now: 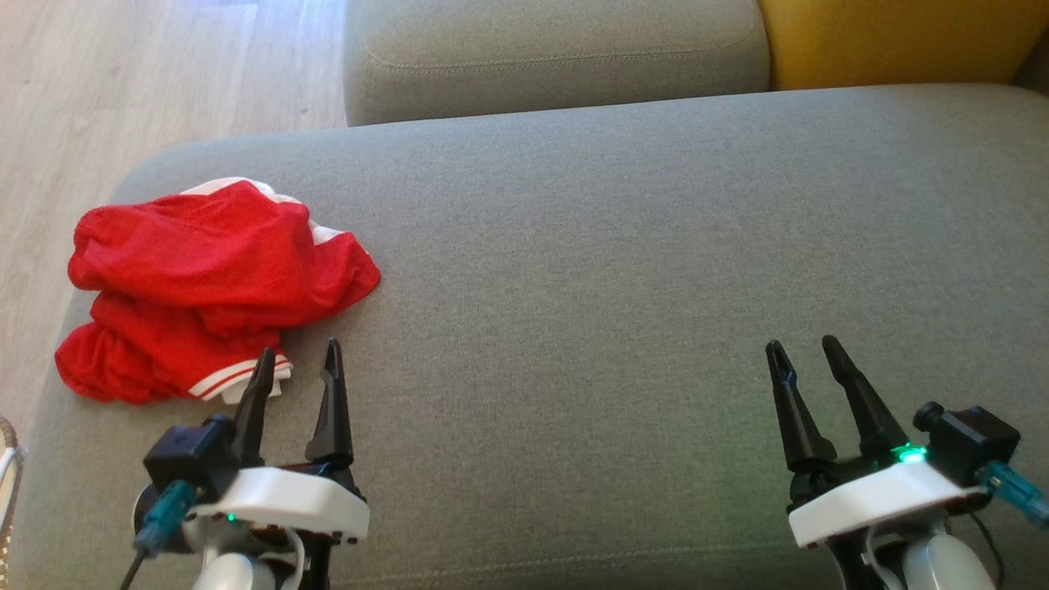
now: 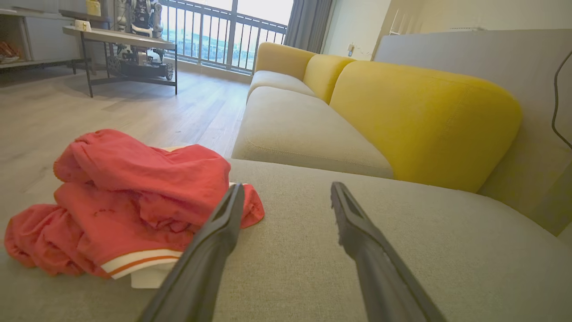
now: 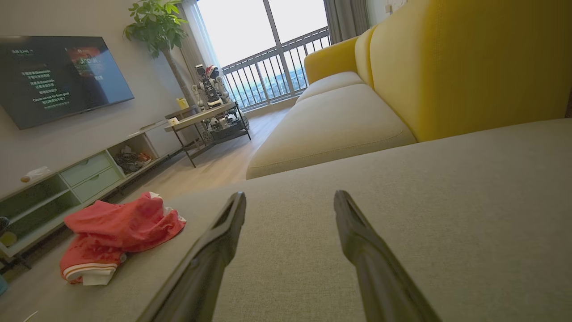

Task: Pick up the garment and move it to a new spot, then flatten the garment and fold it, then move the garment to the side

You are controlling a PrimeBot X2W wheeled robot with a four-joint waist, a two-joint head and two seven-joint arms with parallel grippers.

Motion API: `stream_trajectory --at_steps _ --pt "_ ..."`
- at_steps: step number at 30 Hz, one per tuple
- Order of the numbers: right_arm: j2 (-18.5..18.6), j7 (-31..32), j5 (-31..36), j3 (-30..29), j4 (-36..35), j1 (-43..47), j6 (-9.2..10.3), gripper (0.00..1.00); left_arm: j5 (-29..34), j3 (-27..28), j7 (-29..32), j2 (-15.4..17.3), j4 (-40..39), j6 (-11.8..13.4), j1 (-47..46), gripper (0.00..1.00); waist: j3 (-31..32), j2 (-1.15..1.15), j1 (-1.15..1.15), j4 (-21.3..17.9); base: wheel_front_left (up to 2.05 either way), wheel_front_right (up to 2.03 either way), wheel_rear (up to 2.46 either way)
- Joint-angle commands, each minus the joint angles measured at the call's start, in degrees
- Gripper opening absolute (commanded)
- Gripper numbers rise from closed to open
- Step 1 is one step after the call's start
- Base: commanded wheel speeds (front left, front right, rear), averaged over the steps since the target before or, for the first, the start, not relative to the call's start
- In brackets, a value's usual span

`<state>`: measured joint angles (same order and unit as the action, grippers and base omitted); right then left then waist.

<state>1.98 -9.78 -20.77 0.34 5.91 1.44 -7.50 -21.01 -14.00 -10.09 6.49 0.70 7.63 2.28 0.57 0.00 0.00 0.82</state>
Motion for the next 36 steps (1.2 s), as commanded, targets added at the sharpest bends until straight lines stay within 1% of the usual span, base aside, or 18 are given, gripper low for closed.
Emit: stream_trajectory --at_steps 1,5,8,22,25,31,36 --pt "0.7 -1.1 2.0 0.8 -2.5 -2.5 0.01 1.00 2.0 1.2 -0.8 0.9 -2.6 0.4 -1.7 1.00 0.0 0.00 0.00 -0.1 0.00 0.00 0.00" --pt "0.7 -1.8 4.1 0.1 -2.1 -2.4 0.01 1.00 3.8 1.4 -1.5 0.6 -3.2 0.5 -1.5 1.00 0.2 0.00 0.00 -0.2 0.00 0.00 0.00" --pt "0.8 -2.3 6.1 -0.1 -1.7 -2.4 0.01 1.00 5.3 1.5 -2.0 0.4 -3.2 0.0 -1.2 1.00 0.3 0.00 0.00 -0.3 0.00 0.00 0.00" --pt "0.9 -4.6 15.8 -1.1 0.3 -2.3 0.01 1.00 14.3 1.9 -4.3 -0.9 -3.1 -2.9 -0.3 1.00 0.4 0.00 0.00 -0.4 0.00 0.00 0.00" --pt "0.9 -5.1 17.8 -1.4 0.7 -2.4 0.01 1.00 15.9 1.7 -4.8 -1.2 -2.7 -3.9 0.0 1.00 0.4 0.00 0.00 -0.4 0.00 0.00 0.00" --pt "0.9 -5.2 18.2 -1.3 1.4 -2.5 0.01 1.00 15.6 2.5 -4.9 -2.0 -1.0 -5.8 0.2 1.00 0.5 0.00 0.00 -0.4 0.00 0.00 0.00" --pt "0.9 -5.2 18.5 -1.1 1.5 -2.5 0.01 1.00 15.5 3.1 -4.9 -2.4 0.4 -6.8 0.1 1.00 0.5 0.00 0.00 -0.3 0.00 0.00 0.00"
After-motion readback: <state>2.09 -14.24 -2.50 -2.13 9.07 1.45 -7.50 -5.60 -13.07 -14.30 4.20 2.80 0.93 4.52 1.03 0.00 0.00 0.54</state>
